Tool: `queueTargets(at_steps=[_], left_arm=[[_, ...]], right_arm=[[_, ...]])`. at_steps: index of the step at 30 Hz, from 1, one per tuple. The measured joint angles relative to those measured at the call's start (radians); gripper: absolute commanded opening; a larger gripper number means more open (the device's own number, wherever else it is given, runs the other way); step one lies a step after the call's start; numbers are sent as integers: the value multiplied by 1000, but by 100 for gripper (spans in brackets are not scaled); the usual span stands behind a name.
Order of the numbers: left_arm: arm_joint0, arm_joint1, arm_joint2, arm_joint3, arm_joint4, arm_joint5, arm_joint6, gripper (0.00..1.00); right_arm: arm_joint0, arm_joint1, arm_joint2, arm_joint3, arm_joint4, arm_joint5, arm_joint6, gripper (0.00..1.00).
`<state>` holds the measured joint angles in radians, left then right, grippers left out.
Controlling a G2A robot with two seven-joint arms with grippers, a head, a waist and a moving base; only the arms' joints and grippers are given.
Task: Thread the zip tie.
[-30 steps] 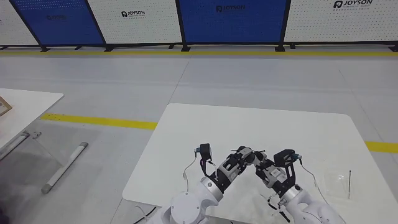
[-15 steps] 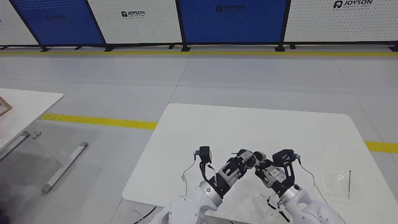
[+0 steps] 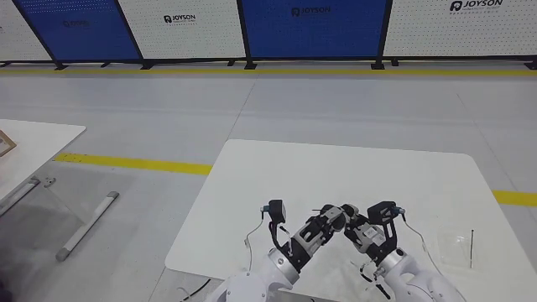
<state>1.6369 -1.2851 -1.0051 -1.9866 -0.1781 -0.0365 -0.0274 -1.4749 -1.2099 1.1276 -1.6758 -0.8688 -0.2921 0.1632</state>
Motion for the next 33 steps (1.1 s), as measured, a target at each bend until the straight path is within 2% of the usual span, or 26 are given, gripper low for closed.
queueTargets(at_steps=[1, 2, 8, 10, 15, 22, 26, 28, 30, 33], left_arm=[[0, 0, 0, 0, 2, 0, 1, 0], [-1, 0, 0, 2, 2, 0, 4, 0], [-16, -5, -6, 12, -60, 13, 36, 0], [-19, -6, -15, 12, -89, 9, 48, 0], [-37, -9, -41, 30, -147, 21, 77, 0], [-87, -18, -64, 112, -219, 59, 129, 0], [-111, -23, -82, 170, -246, 61, 179, 0], [-127, -28, -88, 209, -263, 61, 215, 0], [-141, -30, -90, 242, -287, 75, 210, 0], [-146, -30, -90, 250, -293, 82, 202, 0]], right_arm=[[0, 0, 0, 1, 1, -1, 0, 21], [0, 0, 0, 1, 3, -3, 0, 100], [-15, 1, 16, -12, 30, -23, -32, 100], [-37, 5, 36, -24, 49, -47, -64, 100], [-103, 19, 91, -71, 65, -48, -135, 100], [-225, 53, 183, -147, 127, -48, -274, 100], [-277, 74, 225, -171, 188, -48, -340, 100], [-286, 77, 233, -172, 218, -48, -357, 100], [-285, 77, 233, -172, 216, -48, -357, 100], [-285, 76, 232, -172, 213, -48, -355, 100]])
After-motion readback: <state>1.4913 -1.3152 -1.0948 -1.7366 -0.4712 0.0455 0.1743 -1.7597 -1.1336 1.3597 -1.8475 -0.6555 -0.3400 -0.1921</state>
